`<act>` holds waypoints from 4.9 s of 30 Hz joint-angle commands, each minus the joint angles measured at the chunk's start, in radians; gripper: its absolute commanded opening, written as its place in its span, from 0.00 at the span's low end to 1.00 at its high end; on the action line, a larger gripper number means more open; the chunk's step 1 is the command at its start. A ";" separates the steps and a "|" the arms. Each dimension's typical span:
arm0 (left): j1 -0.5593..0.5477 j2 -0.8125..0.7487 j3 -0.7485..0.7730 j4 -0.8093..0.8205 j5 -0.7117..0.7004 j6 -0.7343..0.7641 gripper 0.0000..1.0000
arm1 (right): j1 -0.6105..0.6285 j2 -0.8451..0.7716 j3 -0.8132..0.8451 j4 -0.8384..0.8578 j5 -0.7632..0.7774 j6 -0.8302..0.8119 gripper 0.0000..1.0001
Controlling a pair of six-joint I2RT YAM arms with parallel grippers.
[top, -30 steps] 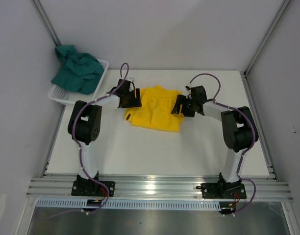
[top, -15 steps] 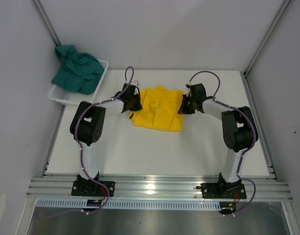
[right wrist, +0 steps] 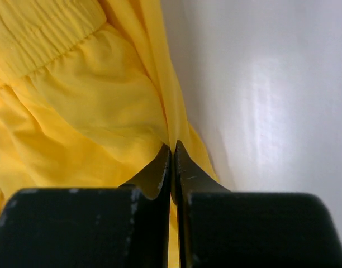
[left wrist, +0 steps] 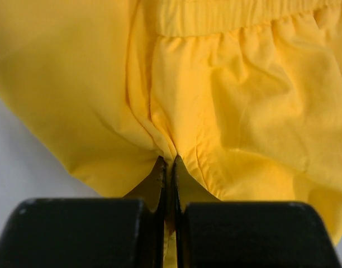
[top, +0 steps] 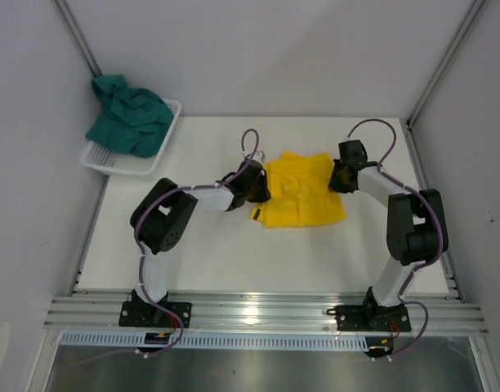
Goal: Fold and stack the shorts
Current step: Neatly place the folded shorts to the corner, then grab the shorts from the pile
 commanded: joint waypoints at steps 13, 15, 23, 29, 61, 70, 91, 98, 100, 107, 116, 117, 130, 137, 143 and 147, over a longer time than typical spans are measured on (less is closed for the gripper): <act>-0.467 0.136 0.181 0.081 -0.155 -0.175 0.00 | -0.301 -0.400 -0.245 -0.266 0.611 0.267 0.00; -0.504 0.156 0.235 0.077 -0.149 -0.163 0.00 | -0.332 -0.429 -0.269 -0.283 0.648 0.278 0.00; -0.604 0.245 0.371 0.080 -0.158 -0.131 0.00 | -0.558 -0.457 -0.315 -0.237 0.597 0.288 0.00; -0.636 0.337 0.491 0.113 -0.092 -0.104 0.00 | -0.726 -0.420 -0.320 -0.200 0.585 0.305 0.00; -0.416 -0.177 0.123 0.069 -0.119 -0.039 0.99 | -0.516 -0.754 -0.208 -0.035 0.088 0.059 0.90; -0.244 -0.499 -0.129 0.018 -0.259 0.014 0.99 | -0.094 -0.733 -0.229 0.143 0.127 0.020 0.99; -0.026 -0.847 -0.472 -0.032 -0.469 0.095 0.99 | 0.481 -0.388 -0.300 0.448 0.387 0.008 0.99; -0.026 -0.896 -0.635 0.127 -0.478 0.132 0.99 | 0.549 -0.374 -0.384 0.611 0.357 -0.076 1.00; -0.026 -0.904 -0.658 0.159 -0.494 0.156 0.99 | 0.546 -0.383 -0.421 0.686 0.292 -0.090 0.99; -0.020 -0.959 -0.695 0.186 -0.504 0.156 0.99 | 0.543 -0.328 -0.378 0.584 0.358 -0.008 0.99; 0.042 -0.970 -0.657 0.108 -0.486 0.100 0.99 | 0.547 -0.345 -0.418 0.657 0.290 -0.029 1.00; 0.089 -0.961 -0.641 0.080 -0.474 0.074 0.99 | 0.547 -0.348 -0.418 0.651 0.292 -0.034 1.00; 0.558 -0.578 0.027 -0.348 -0.259 -0.216 0.99 | 0.546 -0.398 -0.482 0.694 0.238 -0.015 0.99; 0.727 -0.308 0.320 -0.377 -0.267 -0.275 0.99 | 0.533 -0.406 -0.501 0.705 0.240 -0.009 1.00; 0.775 -0.045 0.524 -0.452 -0.251 -0.354 0.99 | 0.507 -0.417 -0.507 0.703 0.211 0.009 0.99; 0.777 0.062 0.592 -0.434 -0.288 -0.405 0.99 | 0.487 -0.417 -0.516 0.715 0.178 0.022 1.00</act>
